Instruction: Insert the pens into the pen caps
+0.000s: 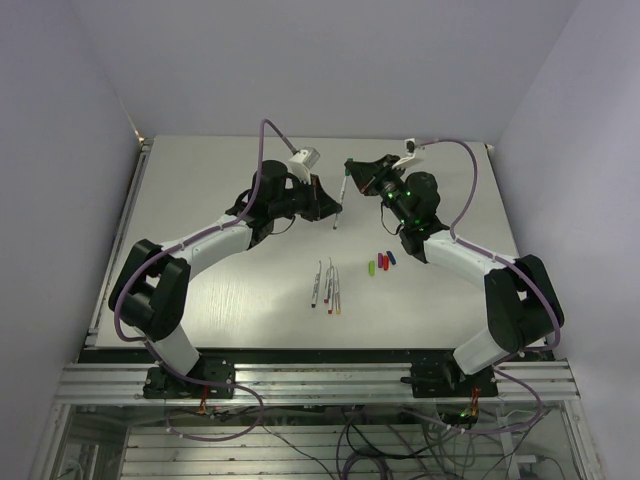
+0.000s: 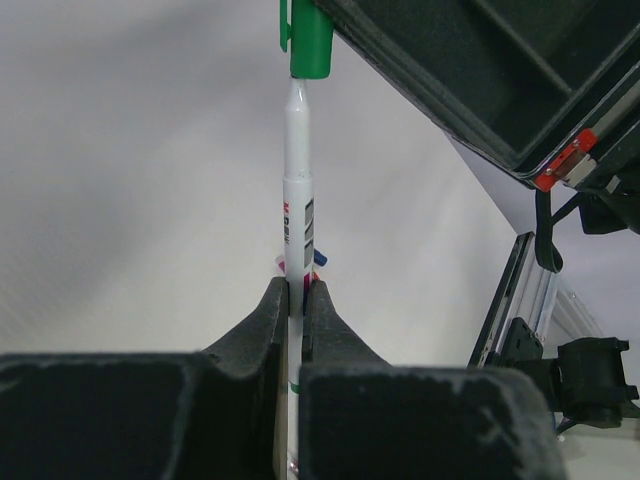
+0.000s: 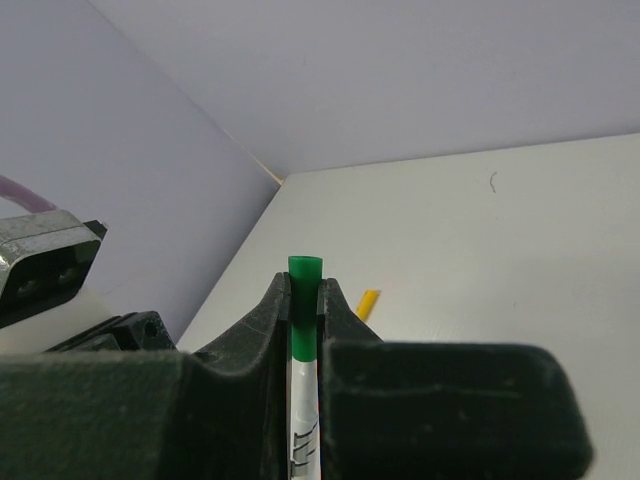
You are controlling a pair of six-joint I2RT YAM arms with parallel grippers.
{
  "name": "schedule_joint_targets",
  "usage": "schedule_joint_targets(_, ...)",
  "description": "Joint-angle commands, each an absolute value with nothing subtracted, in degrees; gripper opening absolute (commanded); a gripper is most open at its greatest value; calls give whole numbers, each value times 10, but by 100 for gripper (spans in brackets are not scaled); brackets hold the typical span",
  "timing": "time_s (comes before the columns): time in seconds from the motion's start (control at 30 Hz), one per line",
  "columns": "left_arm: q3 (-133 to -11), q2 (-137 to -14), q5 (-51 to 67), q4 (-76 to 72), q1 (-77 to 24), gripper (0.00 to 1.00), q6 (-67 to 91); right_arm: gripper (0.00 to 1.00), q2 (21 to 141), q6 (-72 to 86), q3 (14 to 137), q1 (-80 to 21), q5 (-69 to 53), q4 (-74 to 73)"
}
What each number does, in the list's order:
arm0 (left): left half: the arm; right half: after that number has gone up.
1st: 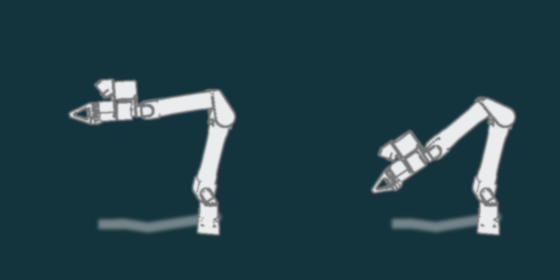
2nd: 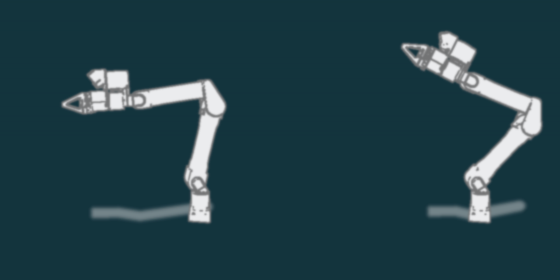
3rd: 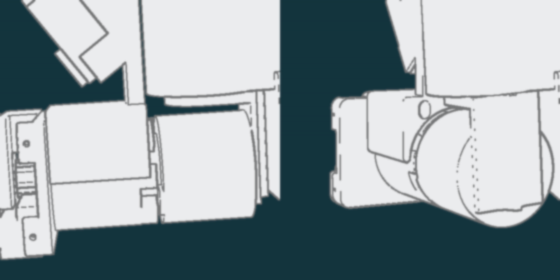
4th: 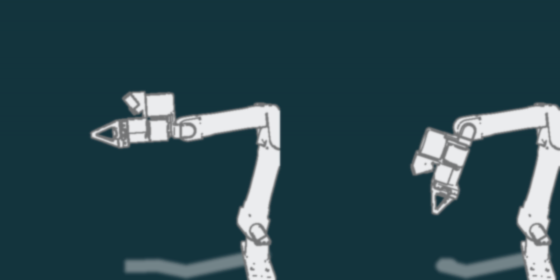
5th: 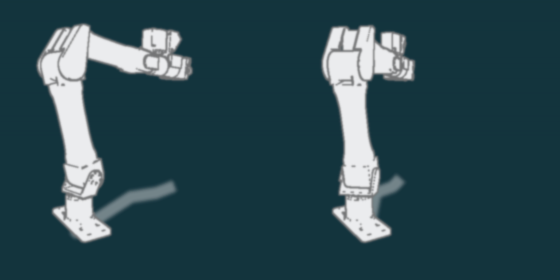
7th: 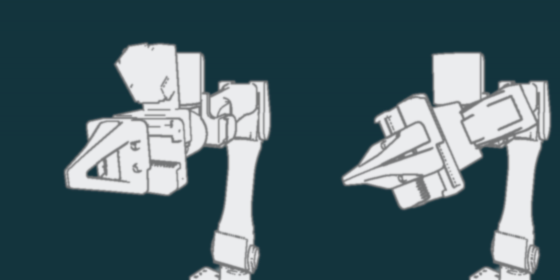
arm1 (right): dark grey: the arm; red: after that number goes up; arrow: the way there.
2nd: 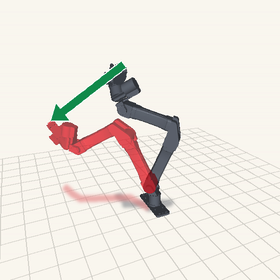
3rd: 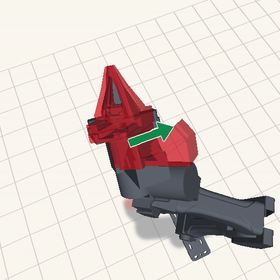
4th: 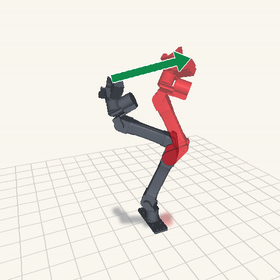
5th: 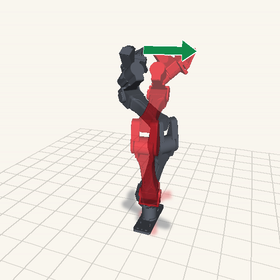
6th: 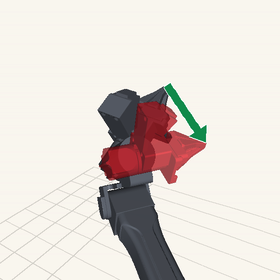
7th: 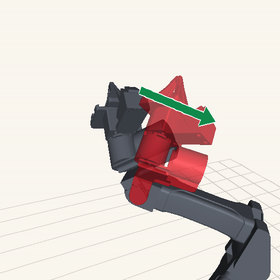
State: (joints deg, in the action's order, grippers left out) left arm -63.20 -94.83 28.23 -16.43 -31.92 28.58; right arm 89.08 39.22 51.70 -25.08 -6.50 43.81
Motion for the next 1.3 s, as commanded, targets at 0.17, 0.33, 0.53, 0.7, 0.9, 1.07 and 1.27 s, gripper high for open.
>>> schedule_joint_targets(0.17,-633,-933,274,-219,-312,7,292,0,899,364,510,-260,-97,399)
schedule_joint_targets(0.33,-630,-930,273,-222,-309,7,293,0,905,356,510,-262,-98,395)
schedule_joint_targets(0.53,-629,-929,276,-227,-308,7,297,0,903,325,513,-265,-81,389)
schedule_joint_targets(0.7,-627,-933,283,-230,-308,7,300,0,906,308,529,-265,-74,390)
schedule_joint_targets(0.9,-625,-933,284,-226,-308,7,298,0,912,301,544,-265,-67,394)
schedule_joint_targets(1.07,-622,-936,282,-232,-308,7,302,0,913,304,554,-265,-71,396)
schedule_joint_targets(1.27,-620,-933,260,-260,-307,7,312,0,913,316,545,-265,-91,390)
